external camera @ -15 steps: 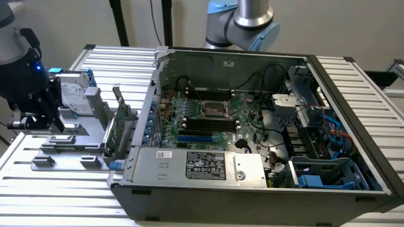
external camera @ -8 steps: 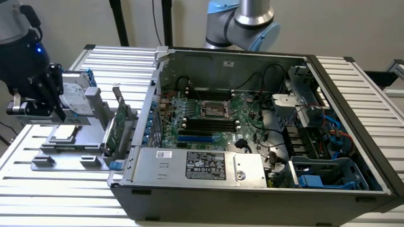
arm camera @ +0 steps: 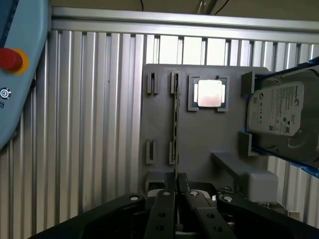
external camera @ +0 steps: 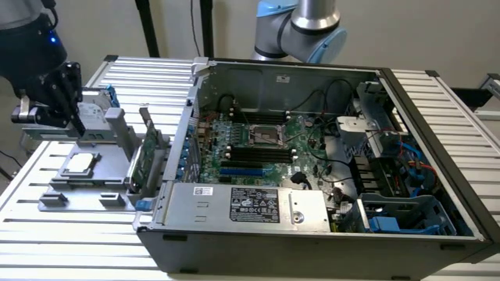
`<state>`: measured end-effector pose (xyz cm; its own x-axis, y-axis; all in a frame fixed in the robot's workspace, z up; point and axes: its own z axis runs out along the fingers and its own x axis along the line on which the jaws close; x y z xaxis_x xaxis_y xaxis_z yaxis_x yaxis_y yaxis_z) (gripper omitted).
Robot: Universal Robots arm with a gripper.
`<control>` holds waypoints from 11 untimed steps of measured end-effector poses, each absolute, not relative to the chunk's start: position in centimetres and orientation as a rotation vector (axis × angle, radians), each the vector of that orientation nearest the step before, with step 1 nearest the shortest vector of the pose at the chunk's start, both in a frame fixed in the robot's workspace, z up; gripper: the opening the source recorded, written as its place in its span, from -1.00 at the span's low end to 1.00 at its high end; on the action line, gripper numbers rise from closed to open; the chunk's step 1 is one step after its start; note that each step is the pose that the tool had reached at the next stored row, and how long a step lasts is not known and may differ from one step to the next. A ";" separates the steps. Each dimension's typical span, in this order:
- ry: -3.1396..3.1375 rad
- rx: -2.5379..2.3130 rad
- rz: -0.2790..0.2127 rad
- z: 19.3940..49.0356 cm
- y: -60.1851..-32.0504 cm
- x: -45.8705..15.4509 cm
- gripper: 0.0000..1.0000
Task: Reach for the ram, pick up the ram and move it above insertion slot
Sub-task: 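Pick up the ram and move it above insertion slot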
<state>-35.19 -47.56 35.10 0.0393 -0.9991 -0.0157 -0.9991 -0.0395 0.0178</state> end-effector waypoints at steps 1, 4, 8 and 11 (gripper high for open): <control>-2.176 2.263 -0.037 35.3 -47.5 -35.0 -0.74; -2.176 2.264 -0.038 35.8 -47.3 -34.3 -0.74; -2.176 2.264 -0.039 36.5 -47.1 -33.2 -0.74; -2.177 2.265 -0.040 37.0 -47.0 -32.5 -0.74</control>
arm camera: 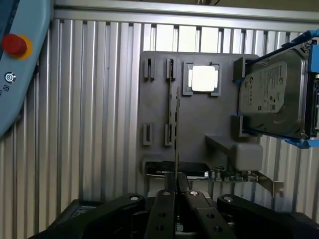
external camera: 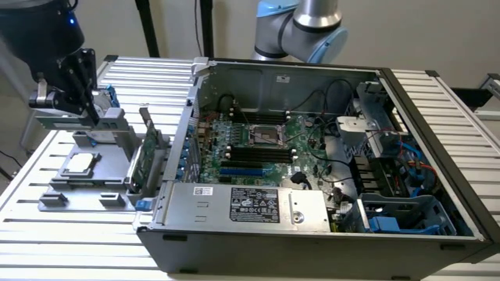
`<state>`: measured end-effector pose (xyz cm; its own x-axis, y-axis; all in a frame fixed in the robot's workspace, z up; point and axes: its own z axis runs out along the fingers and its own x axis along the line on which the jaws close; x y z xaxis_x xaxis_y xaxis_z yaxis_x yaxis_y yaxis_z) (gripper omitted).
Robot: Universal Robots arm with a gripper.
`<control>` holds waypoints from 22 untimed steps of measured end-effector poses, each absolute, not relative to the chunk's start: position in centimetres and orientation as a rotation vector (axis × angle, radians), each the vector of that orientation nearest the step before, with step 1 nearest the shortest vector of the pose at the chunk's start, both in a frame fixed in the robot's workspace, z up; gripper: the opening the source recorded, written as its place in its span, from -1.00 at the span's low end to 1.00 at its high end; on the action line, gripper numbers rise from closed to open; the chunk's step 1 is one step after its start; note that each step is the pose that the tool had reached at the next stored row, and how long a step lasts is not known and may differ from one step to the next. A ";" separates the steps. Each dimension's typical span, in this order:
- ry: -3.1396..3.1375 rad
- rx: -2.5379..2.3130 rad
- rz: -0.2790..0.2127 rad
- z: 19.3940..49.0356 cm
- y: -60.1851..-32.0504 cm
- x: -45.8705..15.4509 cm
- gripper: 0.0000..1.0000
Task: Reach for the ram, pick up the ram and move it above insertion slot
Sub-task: 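Pick up the ram and move it above insertion slot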
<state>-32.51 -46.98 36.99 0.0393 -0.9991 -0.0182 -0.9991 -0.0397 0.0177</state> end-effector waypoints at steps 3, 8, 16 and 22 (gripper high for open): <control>-2.177 2.265 -0.041 37.5 -46.8 -31.8 -0.74; -2.178 2.266 -0.043 38.1 -46.6 -30.5 -0.74; -2.180 2.268 -0.048 39.1 -46.2 -28.4 -0.74; -2.182 2.270 -0.051 39.5 -45.9 -26.6 -0.74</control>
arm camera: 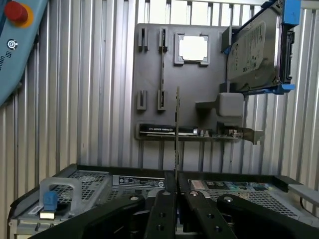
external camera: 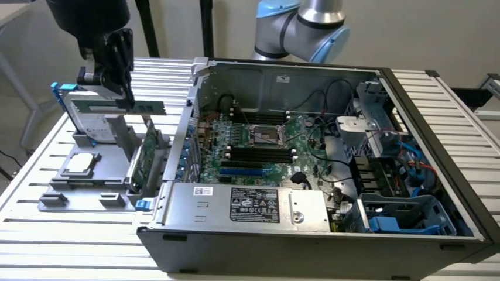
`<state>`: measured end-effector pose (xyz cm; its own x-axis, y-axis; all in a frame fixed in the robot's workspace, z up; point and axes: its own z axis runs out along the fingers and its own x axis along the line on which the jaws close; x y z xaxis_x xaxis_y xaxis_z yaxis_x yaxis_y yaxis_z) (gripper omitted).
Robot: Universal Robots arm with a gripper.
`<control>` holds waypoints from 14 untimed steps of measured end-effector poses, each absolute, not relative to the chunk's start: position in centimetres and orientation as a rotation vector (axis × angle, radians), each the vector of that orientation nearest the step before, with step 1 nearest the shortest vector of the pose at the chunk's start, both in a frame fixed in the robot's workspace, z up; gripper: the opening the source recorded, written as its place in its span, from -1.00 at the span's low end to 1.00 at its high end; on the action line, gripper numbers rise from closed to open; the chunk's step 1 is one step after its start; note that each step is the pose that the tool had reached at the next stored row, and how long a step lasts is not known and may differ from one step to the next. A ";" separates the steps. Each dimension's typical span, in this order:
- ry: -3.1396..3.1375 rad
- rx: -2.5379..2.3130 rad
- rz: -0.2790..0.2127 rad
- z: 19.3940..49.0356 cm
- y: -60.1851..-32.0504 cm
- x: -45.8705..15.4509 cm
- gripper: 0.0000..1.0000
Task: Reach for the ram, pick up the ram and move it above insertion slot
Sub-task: 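Pick up the ram and move it above insertion slot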
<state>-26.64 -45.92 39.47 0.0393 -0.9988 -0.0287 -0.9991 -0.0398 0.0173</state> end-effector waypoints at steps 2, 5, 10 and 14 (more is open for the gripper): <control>2.171 -2.259 0.052 39.5 -45.8 -26.0 -0.74; 2.170 -2.258 0.054 39.6 -45.6 -25.1 -0.74; 2.169 -2.257 0.056 39.8 -45.4 -23.5 -0.74; 2.168 -2.256 0.059 39.9 -45.2 -22.2 -0.74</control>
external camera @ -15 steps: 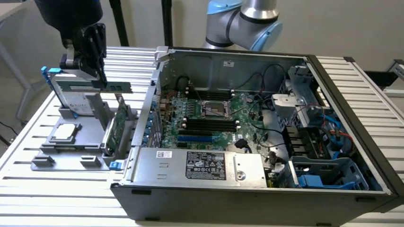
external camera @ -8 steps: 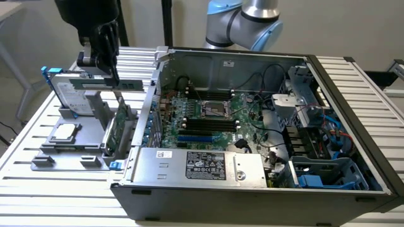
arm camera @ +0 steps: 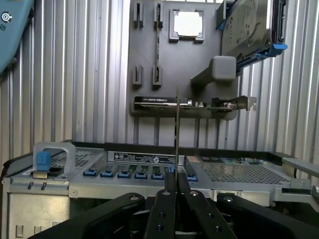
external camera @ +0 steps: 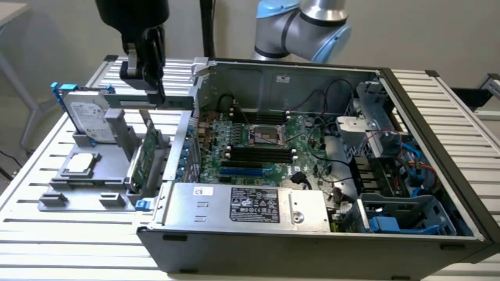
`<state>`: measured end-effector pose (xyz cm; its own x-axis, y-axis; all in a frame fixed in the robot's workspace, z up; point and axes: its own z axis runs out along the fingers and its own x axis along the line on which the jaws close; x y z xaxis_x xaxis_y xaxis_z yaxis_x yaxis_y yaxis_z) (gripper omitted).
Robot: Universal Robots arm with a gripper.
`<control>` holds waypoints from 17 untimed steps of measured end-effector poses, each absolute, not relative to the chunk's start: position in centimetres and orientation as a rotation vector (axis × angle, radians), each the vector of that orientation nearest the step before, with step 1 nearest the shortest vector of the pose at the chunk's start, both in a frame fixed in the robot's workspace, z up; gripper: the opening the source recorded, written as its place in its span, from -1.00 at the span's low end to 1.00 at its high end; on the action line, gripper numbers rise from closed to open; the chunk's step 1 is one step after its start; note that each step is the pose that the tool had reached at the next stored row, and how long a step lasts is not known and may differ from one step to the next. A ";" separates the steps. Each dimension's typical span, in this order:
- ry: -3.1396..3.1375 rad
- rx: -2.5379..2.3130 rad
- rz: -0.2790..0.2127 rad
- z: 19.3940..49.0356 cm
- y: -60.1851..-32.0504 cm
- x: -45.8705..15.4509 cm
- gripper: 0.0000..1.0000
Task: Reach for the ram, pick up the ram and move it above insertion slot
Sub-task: 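Pick up the ram and move it above insertion slot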
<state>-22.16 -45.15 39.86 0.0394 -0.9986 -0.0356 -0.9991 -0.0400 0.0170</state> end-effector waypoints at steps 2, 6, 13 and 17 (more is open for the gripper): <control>2.168 -2.255 0.060 39.9 -45.1 -21.5 -0.74; 2.166 -2.253 0.064 39.9 -44.9 -20.1 -0.74; 2.162 -2.250 0.072 39.9 -44.5 -17.5 -0.74; 2.160 -2.248 0.076 40.0 -44.3 -15.9 -0.74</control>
<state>-15.93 -44.34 39.95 0.0393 -0.9979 -0.0512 -0.9990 -0.0402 0.0174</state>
